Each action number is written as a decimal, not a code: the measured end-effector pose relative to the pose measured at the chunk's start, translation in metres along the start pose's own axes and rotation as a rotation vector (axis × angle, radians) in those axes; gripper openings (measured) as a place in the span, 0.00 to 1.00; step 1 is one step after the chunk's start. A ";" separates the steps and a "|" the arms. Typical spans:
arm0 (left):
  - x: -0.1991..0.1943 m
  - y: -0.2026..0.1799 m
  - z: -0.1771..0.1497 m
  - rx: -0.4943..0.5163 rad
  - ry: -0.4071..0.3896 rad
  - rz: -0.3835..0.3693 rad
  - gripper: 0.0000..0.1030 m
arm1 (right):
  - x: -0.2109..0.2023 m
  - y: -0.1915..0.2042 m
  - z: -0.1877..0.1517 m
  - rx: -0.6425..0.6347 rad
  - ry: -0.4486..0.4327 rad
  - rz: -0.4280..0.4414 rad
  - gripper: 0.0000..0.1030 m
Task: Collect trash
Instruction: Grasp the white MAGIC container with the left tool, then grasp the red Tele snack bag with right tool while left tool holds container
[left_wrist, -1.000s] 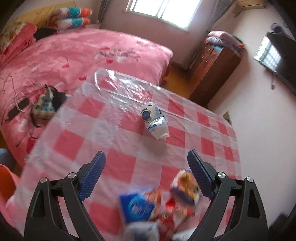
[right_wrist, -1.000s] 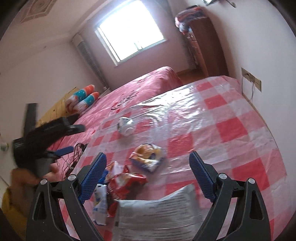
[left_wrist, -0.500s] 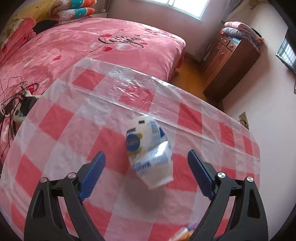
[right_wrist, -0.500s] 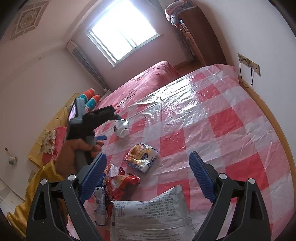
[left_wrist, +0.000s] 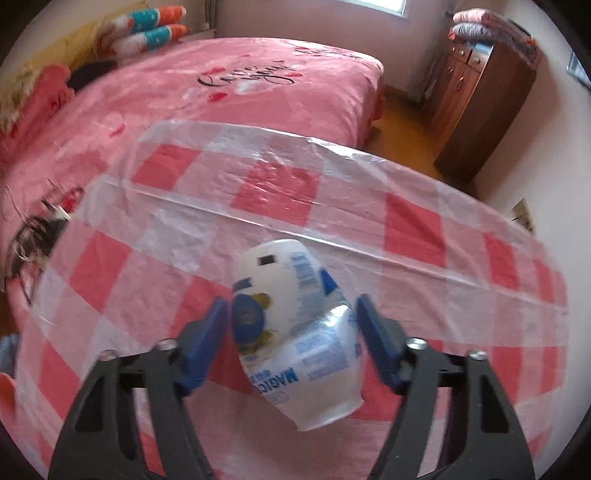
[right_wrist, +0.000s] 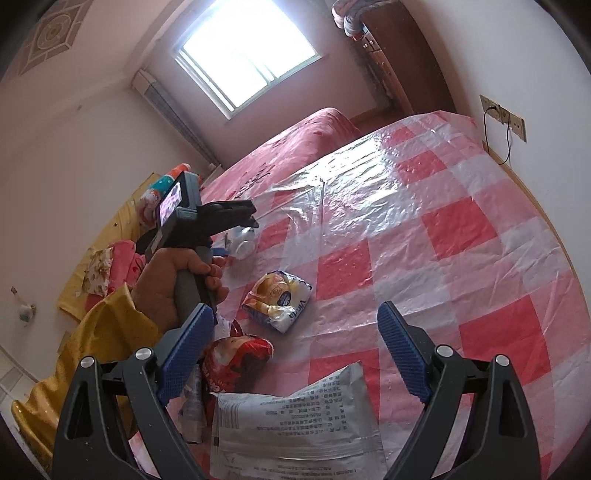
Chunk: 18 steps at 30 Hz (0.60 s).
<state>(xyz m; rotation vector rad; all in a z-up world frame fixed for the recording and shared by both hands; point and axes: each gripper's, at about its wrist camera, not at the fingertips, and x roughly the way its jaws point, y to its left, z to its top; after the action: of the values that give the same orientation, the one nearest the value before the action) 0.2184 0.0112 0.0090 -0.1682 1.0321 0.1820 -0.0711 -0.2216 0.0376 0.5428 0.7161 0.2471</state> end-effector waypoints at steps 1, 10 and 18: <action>-0.001 0.000 -0.001 0.005 -0.003 -0.003 0.64 | 0.001 0.000 0.000 0.001 0.004 0.002 0.87; -0.015 0.021 -0.015 -0.003 -0.024 -0.047 0.63 | 0.017 0.012 -0.004 -0.070 0.076 0.033 0.87; -0.054 0.061 -0.034 -0.018 -0.077 -0.099 0.63 | 0.031 0.040 -0.018 -0.180 0.132 0.093 0.87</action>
<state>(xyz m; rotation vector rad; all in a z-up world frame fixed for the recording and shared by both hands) 0.1493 0.0589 0.0348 -0.2269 0.9439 0.1071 -0.0622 -0.1689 0.0317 0.3906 0.7892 0.4327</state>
